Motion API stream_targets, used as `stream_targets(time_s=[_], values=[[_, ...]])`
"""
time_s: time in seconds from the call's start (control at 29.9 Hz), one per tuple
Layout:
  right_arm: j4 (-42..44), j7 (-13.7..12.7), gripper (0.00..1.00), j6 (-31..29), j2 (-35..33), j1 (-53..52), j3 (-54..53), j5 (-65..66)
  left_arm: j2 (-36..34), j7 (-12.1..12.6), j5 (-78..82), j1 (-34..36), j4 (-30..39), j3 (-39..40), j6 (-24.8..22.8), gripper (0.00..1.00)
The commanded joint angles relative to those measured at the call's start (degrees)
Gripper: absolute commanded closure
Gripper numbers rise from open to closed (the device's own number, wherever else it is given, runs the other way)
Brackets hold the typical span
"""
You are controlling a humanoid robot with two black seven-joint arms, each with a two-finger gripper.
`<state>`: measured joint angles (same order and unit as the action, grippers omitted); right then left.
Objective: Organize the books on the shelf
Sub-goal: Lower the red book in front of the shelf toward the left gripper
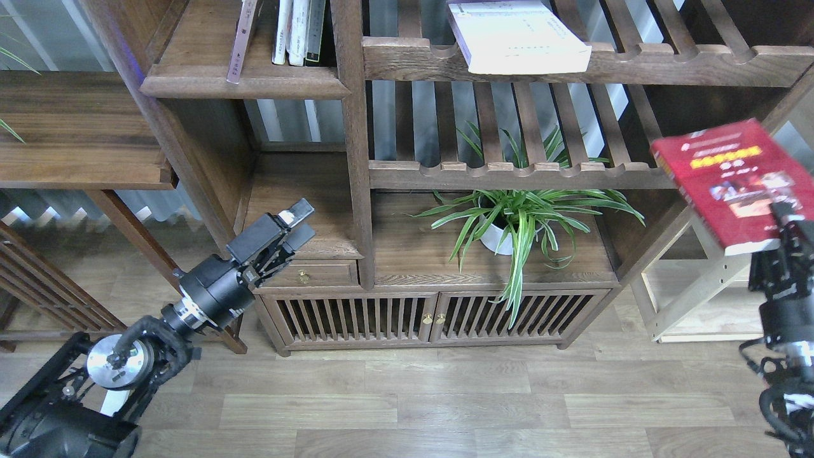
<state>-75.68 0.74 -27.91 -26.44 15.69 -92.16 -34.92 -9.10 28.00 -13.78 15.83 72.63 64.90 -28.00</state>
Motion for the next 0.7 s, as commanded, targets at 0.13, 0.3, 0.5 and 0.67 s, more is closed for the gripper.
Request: stream_targets(time_s=[0.13,0.3,0.5,0.67], values=[[0.01,0.05,0.98,-0.09,0.16,1.36,6.45,3.27,0.83,0.0,-1.51,-1.76,2.16,-3.64,0.0,0.01],[-0.17,0.14,0.98,-0.09,0.86,0.4,11.46,4.33,0.83,0.0,-7.13,-3.26,6.03,-7.16,0.0,0.01],[-0.17,0.14,0.97,-0.09,1.92,-2.59,18.32,5.12,0.84,0.0,-10.39,-4.4,6.12,-8.13,0.0,0.01],[-0.17,0.14,0.97,-0.09,4.29,-5.84,22.45,5.82,0.83,0.0,-13.55,-4.84,5.68,-9.36,0.0,0.01]])
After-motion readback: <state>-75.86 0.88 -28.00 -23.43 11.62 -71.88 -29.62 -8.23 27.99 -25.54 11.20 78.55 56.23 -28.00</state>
